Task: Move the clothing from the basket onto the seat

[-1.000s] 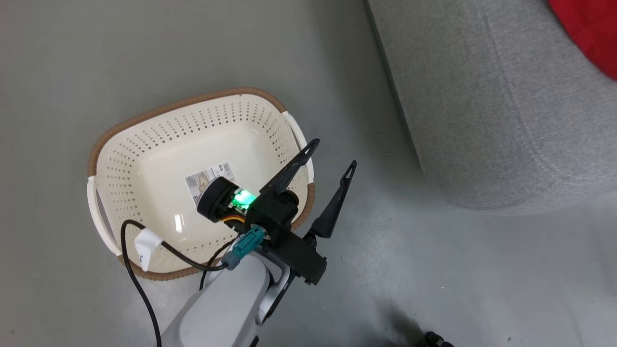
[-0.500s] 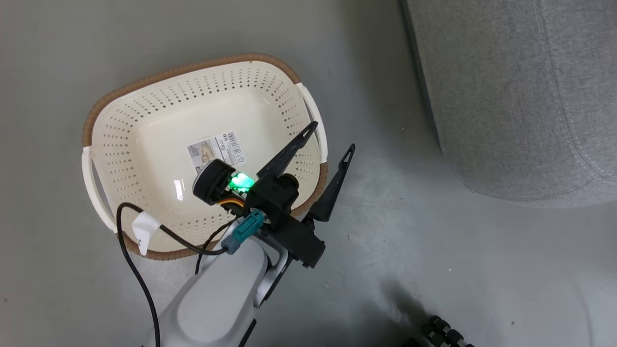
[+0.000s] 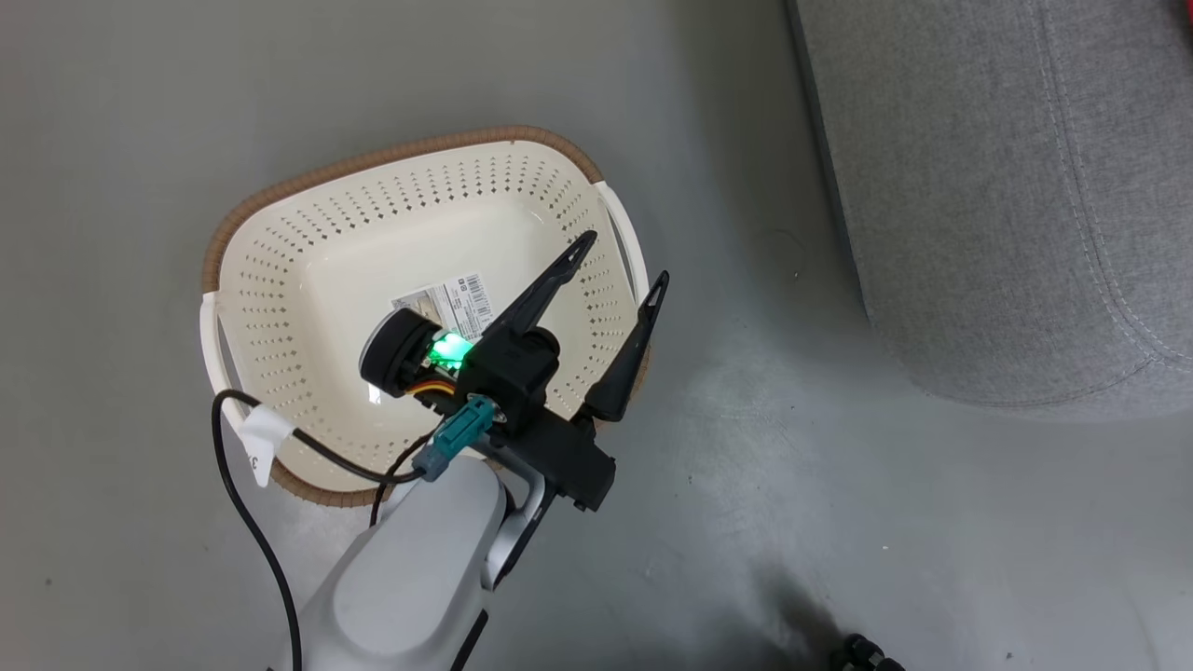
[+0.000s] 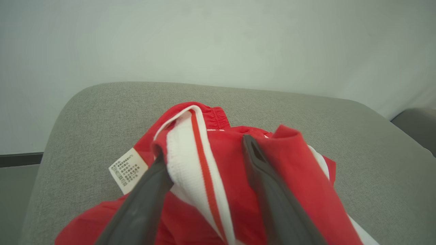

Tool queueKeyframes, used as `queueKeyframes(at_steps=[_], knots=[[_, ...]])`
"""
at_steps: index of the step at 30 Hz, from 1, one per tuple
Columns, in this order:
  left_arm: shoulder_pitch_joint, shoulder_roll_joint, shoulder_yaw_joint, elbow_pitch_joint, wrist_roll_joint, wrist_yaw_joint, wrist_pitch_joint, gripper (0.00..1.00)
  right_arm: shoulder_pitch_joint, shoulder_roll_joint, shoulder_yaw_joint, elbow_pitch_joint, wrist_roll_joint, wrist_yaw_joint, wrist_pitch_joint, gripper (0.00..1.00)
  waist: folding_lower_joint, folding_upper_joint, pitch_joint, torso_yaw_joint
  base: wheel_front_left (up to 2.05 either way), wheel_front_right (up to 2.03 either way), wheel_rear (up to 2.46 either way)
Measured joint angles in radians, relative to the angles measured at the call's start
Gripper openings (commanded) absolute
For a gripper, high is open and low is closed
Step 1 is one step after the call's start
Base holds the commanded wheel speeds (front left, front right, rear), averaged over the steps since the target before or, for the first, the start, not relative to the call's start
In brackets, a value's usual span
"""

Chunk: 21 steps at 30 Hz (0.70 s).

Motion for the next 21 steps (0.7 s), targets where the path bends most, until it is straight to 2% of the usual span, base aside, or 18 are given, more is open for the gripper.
queueKeyframes(at_steps=[21], knots=[[0.077, -0.002, 0.018, 0.016, -0.091, 0.002, 0.000, 1.00, 0.194, 0.012, 0.008, -0.129, -0.022, 0.013, 0.000, 1.00, -0.0001, -0.0001, -0.208, 0.018, 0.00, 0.00, 0.00]])
